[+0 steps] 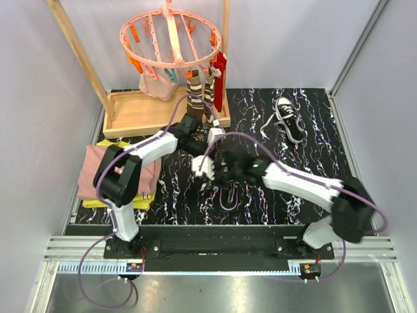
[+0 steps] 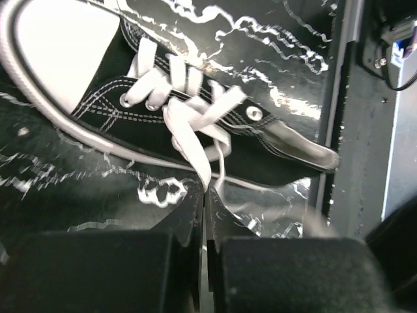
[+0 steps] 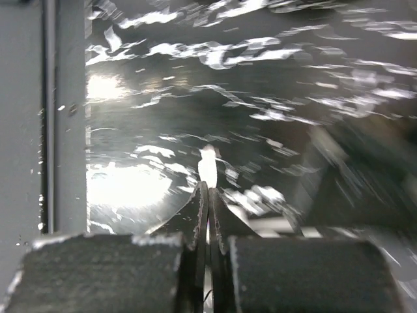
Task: Tie the shoes
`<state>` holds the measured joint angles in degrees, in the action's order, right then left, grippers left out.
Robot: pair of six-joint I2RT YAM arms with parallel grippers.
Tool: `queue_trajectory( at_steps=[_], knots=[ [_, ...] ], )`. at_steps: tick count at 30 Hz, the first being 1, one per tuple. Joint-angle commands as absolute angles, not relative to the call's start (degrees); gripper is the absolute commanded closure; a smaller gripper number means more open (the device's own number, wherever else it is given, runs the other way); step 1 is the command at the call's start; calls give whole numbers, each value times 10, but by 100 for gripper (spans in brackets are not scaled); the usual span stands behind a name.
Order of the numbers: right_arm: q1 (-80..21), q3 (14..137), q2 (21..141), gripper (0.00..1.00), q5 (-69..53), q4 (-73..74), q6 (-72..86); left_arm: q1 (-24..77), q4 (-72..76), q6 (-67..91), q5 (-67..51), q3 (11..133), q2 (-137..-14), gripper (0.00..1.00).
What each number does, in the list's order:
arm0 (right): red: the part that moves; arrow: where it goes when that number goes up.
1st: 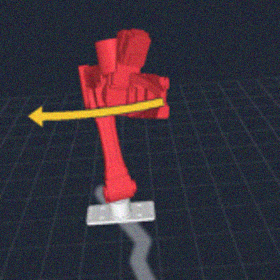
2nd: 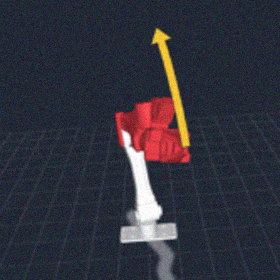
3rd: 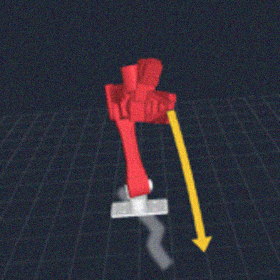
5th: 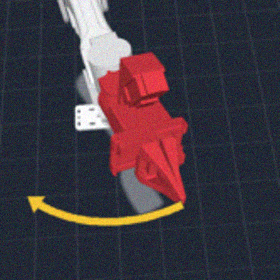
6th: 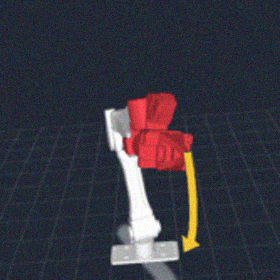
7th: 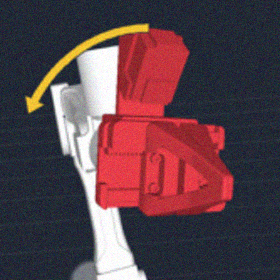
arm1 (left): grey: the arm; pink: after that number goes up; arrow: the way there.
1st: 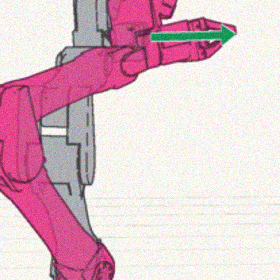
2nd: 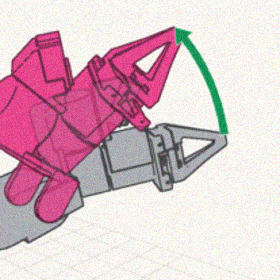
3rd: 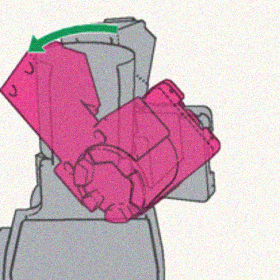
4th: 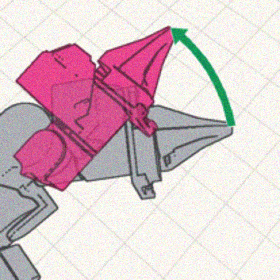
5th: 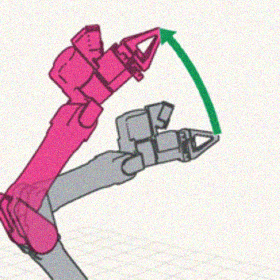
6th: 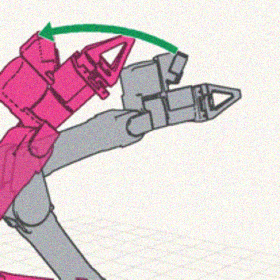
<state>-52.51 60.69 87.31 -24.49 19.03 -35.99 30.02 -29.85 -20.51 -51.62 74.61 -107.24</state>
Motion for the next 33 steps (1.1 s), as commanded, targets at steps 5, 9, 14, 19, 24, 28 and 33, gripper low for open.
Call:
queue_trajectory(
  at_steps=[5,9,14,19,24,28,33],
  knots=[
    [-425,520,676,100,-178,211,-268,254,-342,-212,-469,715,-956,100],
    [-376,489,590,100,-144,240,-227,213,-370,-221,-449,692,-912,100],
    [-339,451,476,100,-23,256,-202,189,-395,-263,-409,651,-836,100],
    [-315,433,411,100,94,258,-204,170,-399,-274,-374,619,-786,100],
    [-277,414,393,100,148,258,-232,148,-410,-268,-326,620,-775,100],
    [-273,378,381,100,150,258,-264,125,-438,-301,-285,608,-766,100],
    [-272,326,379,100,130,258,-303,96,-484,-378,-245,563,-724,100]
  ],
)
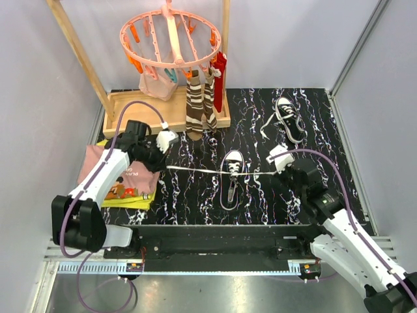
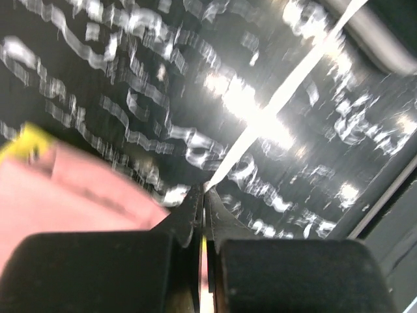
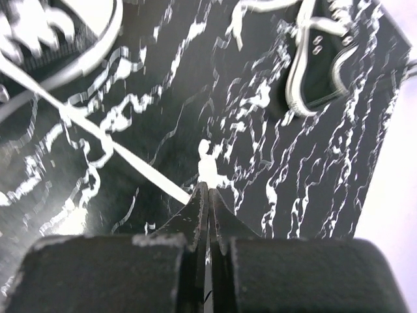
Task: Tie the shoes
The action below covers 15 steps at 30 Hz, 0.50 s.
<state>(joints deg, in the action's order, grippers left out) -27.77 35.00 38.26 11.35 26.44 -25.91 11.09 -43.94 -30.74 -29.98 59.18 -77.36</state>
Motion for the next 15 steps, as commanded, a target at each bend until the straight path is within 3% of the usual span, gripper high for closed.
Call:
queue_trajectory(
  at_steps=[1,9,15],
  knots=[
    [-272,321,381,100,129,258,-310,93,-490,-387,-242,554,-717,100],
    [-272,271,380,100,113,232,-352,76,-564,-466,-279,497,-611,100],
    [-272,296,402,100,67,219,-346,81,-589,-405,-346,539,-570,100]
  ],
)
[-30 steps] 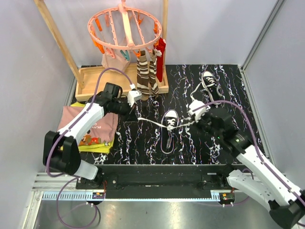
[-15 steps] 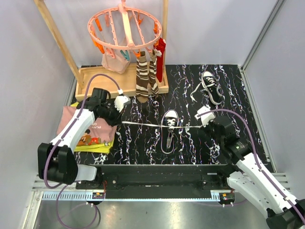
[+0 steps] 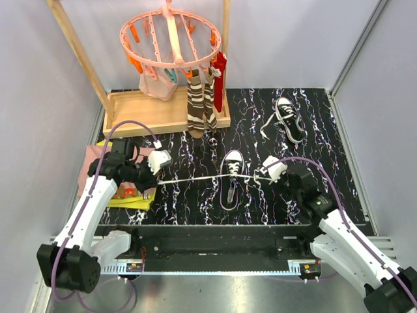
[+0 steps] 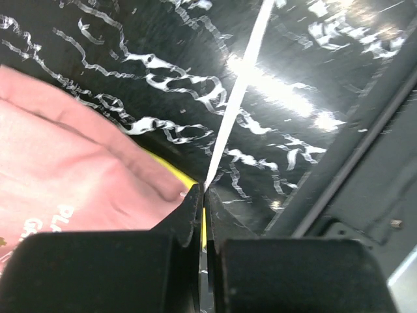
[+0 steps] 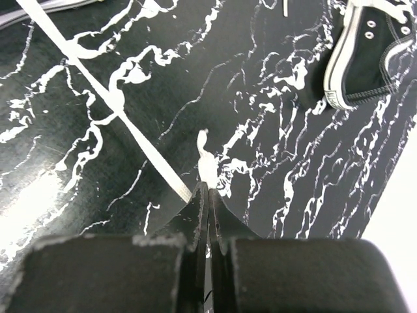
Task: Tie the shoes
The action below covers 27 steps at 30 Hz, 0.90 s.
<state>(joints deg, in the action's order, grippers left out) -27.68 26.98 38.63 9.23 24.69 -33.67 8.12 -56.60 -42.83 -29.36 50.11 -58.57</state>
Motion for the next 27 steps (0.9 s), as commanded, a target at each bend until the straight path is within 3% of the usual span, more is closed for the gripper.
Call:
queue_trajectory(
  at_steps=[1,16,27],
  knots=[
    [-272,304,416,100,57,220,-344,81,-589,-402,-348,545,-579,100],
    [-259,246,492,100,141,175,-402,76,-428,-320,-176,485,-713,100],
    [-250,268,483,100,150,178,-403,47,-419,-323,-134,485,-668,100]
  ],
)
